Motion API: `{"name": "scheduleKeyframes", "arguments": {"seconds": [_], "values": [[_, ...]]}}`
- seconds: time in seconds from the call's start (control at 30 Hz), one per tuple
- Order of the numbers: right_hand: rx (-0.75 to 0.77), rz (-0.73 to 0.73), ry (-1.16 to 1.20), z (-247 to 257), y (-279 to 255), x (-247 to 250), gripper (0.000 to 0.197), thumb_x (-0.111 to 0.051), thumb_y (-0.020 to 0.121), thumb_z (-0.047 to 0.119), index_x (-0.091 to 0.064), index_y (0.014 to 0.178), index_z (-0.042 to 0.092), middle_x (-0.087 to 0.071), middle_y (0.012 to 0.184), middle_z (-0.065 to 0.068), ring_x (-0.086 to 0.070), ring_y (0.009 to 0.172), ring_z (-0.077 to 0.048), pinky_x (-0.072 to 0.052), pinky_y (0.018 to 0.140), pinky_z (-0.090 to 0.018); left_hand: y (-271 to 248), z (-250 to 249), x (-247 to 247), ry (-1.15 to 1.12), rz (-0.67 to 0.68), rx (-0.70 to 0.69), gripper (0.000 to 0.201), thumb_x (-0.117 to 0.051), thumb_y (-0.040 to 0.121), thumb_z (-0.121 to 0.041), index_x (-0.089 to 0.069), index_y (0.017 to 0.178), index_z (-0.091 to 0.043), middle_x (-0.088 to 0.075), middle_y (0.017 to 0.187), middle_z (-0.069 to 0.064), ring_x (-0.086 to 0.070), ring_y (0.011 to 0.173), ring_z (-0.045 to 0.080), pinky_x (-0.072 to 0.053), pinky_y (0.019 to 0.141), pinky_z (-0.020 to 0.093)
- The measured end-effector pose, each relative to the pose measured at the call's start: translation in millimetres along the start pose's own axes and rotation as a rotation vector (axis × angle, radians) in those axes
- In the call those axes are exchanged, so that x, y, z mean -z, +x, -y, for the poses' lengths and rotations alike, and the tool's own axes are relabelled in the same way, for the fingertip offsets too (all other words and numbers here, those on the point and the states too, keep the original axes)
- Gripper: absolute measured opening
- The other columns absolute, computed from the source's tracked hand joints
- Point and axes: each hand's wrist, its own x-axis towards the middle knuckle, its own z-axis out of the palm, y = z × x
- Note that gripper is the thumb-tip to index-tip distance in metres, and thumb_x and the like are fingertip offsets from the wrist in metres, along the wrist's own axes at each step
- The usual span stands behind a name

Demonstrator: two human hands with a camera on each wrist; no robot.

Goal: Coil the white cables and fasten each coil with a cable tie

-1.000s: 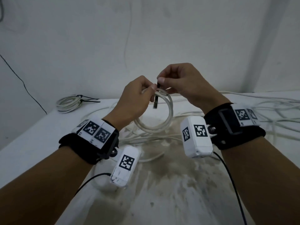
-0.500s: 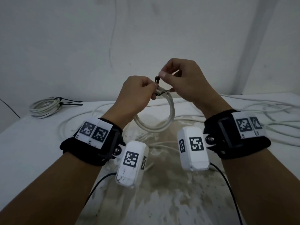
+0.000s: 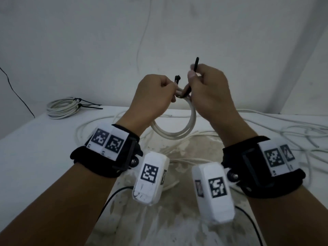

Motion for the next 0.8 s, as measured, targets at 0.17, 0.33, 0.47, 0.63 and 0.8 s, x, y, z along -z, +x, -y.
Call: {"name": "scheduleKeyframes", "arguments": {"seconds": [0.17,0.33,0.47,0.63,0.8], "values": [[0.08,0.042,-0.416,0.2,-2.9,3.6,0.028,-0.043,0.1,0.015,-0.068,0.109,0.01,-0.071,0.091,-0.005,-0.063,0.088,-0.025,-0.048,0.078,-0.035,-2.7,2.4,-5.4,0.071,0.015,0.014,0.027,-0.052,0.09,-0.012,-0.069,0.07,-0.016,-0.067,0.058,-0.014,-0.047,0.041,0.0,-0.033,0.041,0.01],[0.09,0.071,-0.298,5.2,-3.6,9.4,0.026,-0.058,0.092,0.015,-0.076,0.111,0.019,-0.076,0.105,0.0,-0.068,0.102,-0.015,-0.053,0.091,-0.034,0.4,5.3,3.3,0.034,-0.003,0.065,0.026,-0.052,0.089,-0.011,-0.071,0.071,-0.014,-0.065,0.06,-0.008,-0.046,0.04,-0.002,-0.031,0.042,0.009],[0.081,0.081,-0.271,7.4,-4.4,9.9,0.024,-0.061,0.089,0.014,-0.079,0.105,0.02,-0.077,0.098,0.0,-0.07,0.094,-0.016,-0.054,0.086,-0.035,-0.6,6.7,1.6,0.035,0.011,0.075,0.028,-0.052,0.088,-0.011,-0.069,0.067,-0.017,-0.067,0.063,-0.006,-0.053,0.049,-0.003,-0.036,0.047,0.009],[0.07,0.084,-0.312,5.9,-4.4,10.3,0.024,-0.061,0.089,0.015,-0.079,0.105,0.02,-0.077,0.099,0.0,-0.069,0.094,-0.018,-0.054,0.084,-0.036,0.4,8.7,-0.3,0.072,0.024,0.068,0.027,-0.052,0.09,-0.012,-0.068,0.068,-0.014,-0.067,0.064,-0.006,-0.054,0.049,-0.008,-0.034,0.045,0.005],[0.046,0.101,-0.309,7.2,-4.1,10.8,0.023,-0.062,0.087,0.016,-0.079,0.102,0.021,-0.077,0.093,0.002,-0.069,0.089,-0.016,-0.054,0.081,-0.033,1.1,11.0,-0.7,0.075,0.025,0.079,0.03,-0.053,0.09,-0.012,-0.067,0.065,-0.017,-0.064,0.056,-0.008,-0.052,0.048,-0.006,-0.034,0.043,0.006]]}}
